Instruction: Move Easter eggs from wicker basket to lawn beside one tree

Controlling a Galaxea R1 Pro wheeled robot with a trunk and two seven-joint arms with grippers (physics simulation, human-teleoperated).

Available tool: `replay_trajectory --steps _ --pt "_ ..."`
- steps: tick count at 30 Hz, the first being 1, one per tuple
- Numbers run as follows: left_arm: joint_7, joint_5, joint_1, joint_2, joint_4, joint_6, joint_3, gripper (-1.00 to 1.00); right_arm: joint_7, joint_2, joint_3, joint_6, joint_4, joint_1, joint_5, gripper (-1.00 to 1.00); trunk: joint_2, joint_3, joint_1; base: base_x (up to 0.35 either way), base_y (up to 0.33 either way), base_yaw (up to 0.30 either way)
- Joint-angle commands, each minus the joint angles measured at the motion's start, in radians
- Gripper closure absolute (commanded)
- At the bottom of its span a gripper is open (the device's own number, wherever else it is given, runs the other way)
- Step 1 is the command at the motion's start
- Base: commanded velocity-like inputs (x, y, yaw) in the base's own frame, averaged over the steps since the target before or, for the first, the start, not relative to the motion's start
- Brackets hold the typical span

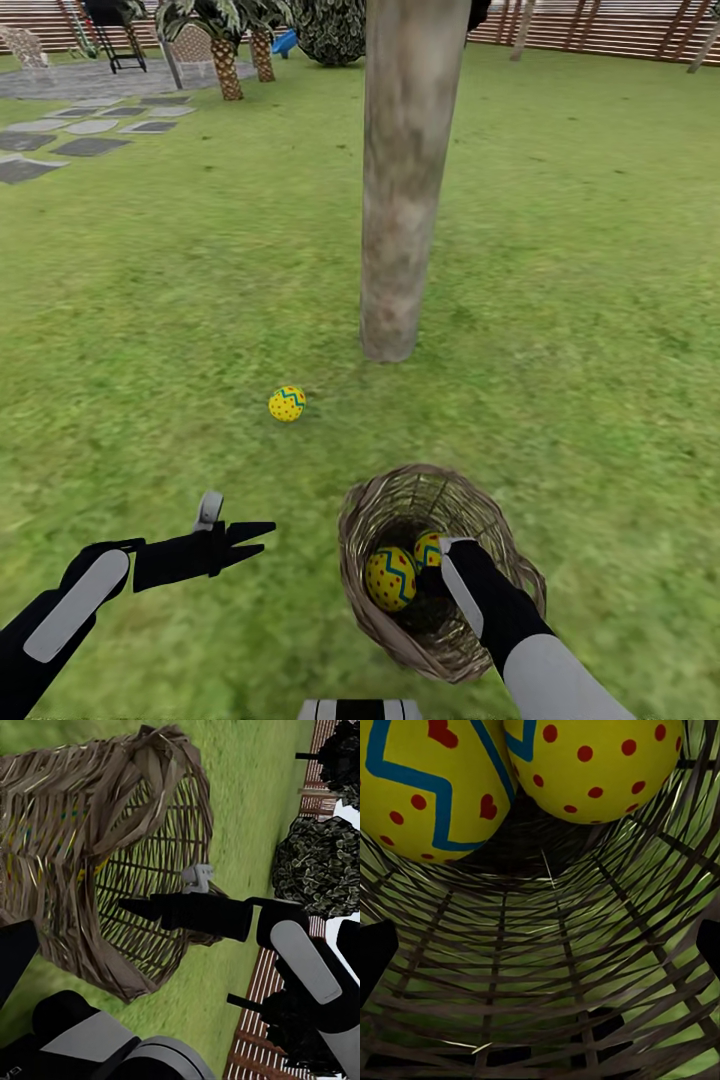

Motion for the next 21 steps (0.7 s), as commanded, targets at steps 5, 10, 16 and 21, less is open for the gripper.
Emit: replay_trajectory --steps 5,10,16,21 --pt "-0.003 0.0 -0.001 0.001 0.0 0.002 -0.001 -1.0 -0.009 -0.002 0.002 0.003 -0.005 -0.007 -0.011 -1.0 0.0 -0.009 0.0 0.0 0.0 0.0" --pt "-0.003 0.0 -0.001 0.001 -0.001 0.002 -0.001 -1.0 -0.009 -0.002 0.002 0.003 -0.016 -0.009 -0.011 -1.0 0.0 -0.017 0.0 0.0 0.0 0.0" --pt "-0.003 0.0 0.0 0.0 -0.001 0.002 -0.002 -1.0 -0.009 -0.001 0.002 0.004 -0.04 -0.01 -0.011 -1.0 0.0 -0.022 0.0 0.037 0.0 0.0" --pt "-0.003 0.0 -0.001 -0.001 -0.001 0.002 -0.003 -1.0 -0.009 -0.001 0.002 0.004 -0.05 -0.01 -0.011 -1.0 0.0 -0.023 0.0 0.079 0.0 0.0"
